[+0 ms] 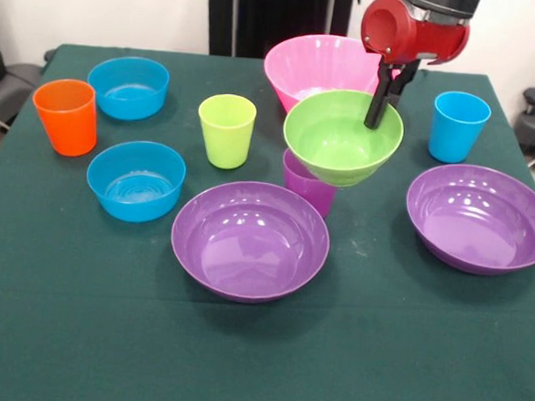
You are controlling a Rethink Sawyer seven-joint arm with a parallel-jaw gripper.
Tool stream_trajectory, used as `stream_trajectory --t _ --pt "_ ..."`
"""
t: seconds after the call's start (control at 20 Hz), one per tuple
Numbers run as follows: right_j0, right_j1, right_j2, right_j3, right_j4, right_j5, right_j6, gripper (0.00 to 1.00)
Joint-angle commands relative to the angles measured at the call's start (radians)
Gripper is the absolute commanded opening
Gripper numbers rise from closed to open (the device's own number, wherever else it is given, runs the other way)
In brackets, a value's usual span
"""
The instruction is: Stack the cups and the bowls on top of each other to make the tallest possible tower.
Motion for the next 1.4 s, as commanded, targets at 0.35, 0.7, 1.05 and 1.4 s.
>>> stream_trajectory --t 0.35,0.7,1.05,1.4 --pt "0.025 -0.073 -0.016 0.053 -0.045 0.029 -0.086 0.00" --pt "0.021 -0.078 -0.019 0.075 -0.053 0.048 -0.111 0.00" --pt "0.043 -0.058 -0.043 0.068 -0.068 0.101 -0.096 0.00" --pt "0.060 -0.043 -0.071 0.066 -0.076 0.158 -0.127 0.00"
